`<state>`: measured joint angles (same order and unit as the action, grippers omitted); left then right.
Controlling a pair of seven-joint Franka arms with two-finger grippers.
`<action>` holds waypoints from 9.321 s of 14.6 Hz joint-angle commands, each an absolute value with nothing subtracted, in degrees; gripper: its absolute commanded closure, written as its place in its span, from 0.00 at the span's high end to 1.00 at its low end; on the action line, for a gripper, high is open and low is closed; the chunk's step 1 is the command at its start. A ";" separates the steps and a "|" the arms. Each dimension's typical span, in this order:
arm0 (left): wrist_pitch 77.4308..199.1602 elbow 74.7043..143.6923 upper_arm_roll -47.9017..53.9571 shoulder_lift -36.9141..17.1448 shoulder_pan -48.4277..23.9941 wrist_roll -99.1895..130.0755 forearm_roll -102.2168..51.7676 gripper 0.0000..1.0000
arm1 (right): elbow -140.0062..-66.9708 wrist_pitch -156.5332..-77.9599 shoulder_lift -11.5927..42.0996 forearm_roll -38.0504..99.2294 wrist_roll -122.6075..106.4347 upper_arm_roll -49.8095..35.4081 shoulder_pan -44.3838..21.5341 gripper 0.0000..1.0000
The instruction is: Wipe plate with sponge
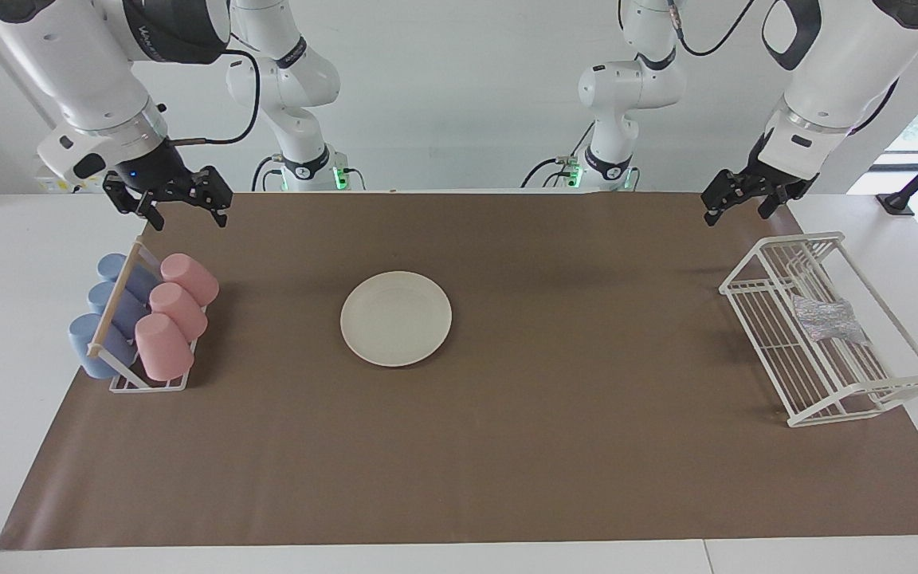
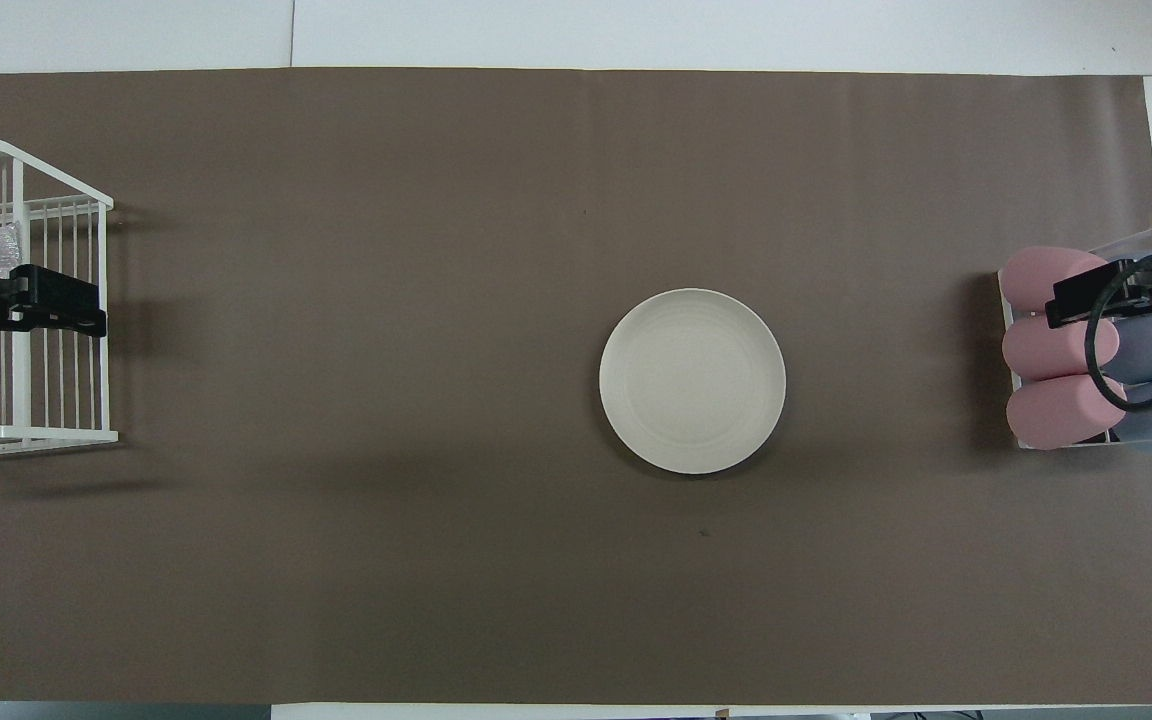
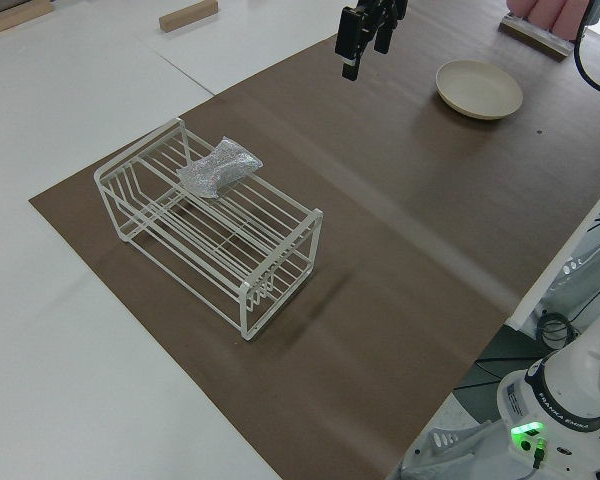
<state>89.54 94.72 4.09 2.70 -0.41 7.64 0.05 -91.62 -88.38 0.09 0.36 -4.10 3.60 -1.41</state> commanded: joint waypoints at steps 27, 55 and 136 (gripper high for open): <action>102.22 98.26 4.04 -18.36 -4.75 25.22 55.01 1.00 | -89.30 -90.44 0.18 1.67 50.84 -2.62 -11.07 1.00; 90.90 82.81 4.39 -17.67 -5.01 22.94 30.90 0.00 | -67.69 -94.22 20.29 1.94 116.61 -10.63 -28.73 1.00; 98.61 113.64 4.22 5.01 1.94 -7.73 -28.02 1.00 | -122.96 -134.21 9.05 2.37 87.89 -11.43 -15.91 0.00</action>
